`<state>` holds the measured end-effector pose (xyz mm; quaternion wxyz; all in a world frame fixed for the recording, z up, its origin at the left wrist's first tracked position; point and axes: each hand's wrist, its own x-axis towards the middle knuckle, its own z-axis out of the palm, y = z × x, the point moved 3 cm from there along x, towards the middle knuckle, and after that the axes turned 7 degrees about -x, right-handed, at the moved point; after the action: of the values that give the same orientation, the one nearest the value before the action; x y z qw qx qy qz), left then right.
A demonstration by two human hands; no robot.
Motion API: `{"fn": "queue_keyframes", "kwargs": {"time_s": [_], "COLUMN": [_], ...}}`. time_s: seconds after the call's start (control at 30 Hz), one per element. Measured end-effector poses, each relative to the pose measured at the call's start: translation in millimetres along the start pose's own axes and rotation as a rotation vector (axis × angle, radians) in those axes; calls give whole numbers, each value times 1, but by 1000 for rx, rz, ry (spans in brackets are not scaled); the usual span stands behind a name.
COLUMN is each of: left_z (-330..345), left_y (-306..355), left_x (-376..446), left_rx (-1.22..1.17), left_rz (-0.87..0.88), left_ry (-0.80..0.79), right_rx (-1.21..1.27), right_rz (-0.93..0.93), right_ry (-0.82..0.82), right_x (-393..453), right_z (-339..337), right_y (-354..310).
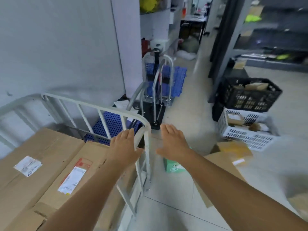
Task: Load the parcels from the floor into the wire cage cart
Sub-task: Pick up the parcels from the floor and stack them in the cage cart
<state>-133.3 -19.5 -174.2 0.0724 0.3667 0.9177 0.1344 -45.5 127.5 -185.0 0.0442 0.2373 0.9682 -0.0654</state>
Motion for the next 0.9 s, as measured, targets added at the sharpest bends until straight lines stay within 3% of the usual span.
{"fn": "queue_keyframes", "kwargs": {"time_s": [0.37, 0.67, 0.9], "left_z": [87, 162, 210], "left_y": [158, 259, 307], "left_x": [1, -24, -11], "left_rx": [89, 160, 166], "left_rz": [288, 363, 374], "left_ry": [-169, -284, -379], "right_rx": [54, 92, 186], "right_rz": [362, 581, 711], "right_ry": [-35, -155, -189], "right_x": [-116, -222, -258], "right_z": [38, 74, 99], "right_y": [169, 286, 347]}}
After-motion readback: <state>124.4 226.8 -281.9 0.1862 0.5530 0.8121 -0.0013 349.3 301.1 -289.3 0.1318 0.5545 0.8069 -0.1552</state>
